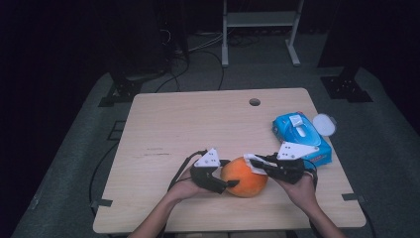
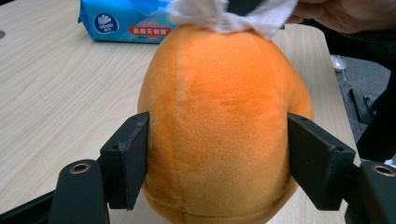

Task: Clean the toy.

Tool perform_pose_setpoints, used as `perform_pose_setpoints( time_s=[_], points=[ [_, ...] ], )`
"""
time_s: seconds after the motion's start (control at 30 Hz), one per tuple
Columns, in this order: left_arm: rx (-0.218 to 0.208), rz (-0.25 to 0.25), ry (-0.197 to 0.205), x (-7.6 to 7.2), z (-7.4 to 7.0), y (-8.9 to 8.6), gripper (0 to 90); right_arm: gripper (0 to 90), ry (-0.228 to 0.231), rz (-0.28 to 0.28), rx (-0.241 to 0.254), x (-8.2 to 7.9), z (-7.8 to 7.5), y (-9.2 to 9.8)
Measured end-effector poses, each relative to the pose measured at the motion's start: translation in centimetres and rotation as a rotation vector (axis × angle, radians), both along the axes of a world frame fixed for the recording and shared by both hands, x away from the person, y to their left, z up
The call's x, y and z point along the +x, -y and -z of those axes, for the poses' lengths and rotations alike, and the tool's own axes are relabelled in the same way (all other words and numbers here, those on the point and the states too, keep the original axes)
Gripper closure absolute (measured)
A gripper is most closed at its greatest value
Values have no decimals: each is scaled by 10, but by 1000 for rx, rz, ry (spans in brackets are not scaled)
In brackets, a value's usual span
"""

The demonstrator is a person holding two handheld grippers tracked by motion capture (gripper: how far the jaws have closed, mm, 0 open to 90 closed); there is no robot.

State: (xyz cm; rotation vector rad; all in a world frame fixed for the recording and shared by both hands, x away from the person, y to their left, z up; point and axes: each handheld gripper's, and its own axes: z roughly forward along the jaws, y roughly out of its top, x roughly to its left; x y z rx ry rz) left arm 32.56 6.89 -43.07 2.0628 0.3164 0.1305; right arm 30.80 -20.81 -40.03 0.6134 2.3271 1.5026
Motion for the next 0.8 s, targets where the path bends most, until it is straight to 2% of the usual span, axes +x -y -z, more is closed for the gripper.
perform_pose_setpoints(
  time_s=[0.1, 0.2, 0.33, 0.4, 0.47, 0.57, 0.63, 0.73, 0.8],
  points=[
    [-6, -9, -7, 1, 0, 0, 276, 791, -8, 5, 10, -6, 3, 8],
    [-6, -17, -11, 2, 1, 0, 276, 789, -6, -5, 15, -11, 3, 8],
    [-6, -28, -15, 2, 0, 1, 273, 788, 13, -64, 10, -19, 3, -11],
    [-4, -33, -15, 2, 0, 2, 273, 788, 12, -76, 12, -19, 3, -16],
    [-2, -34, -10, 1, 0, 3, 273, 789, 17, -106, 10, -17, 1, -31],
    [10, -25, 12, -2, -1, 6, 274, 790, 21, -114, 8, -13, -1, -39],
    [16, -17, 24, -2, 0, 5, 280, 791, 36, -111, -13, -7, -5, -47],
    [14, -13, 17, -2, 2, 1, 283, 792, 34, -88, -12, 0, -7, -44],
    [13, -13, 12, 0, 3, -1, 283, 792, 17, -68, -7, 4, -7, -38]
  ],
)
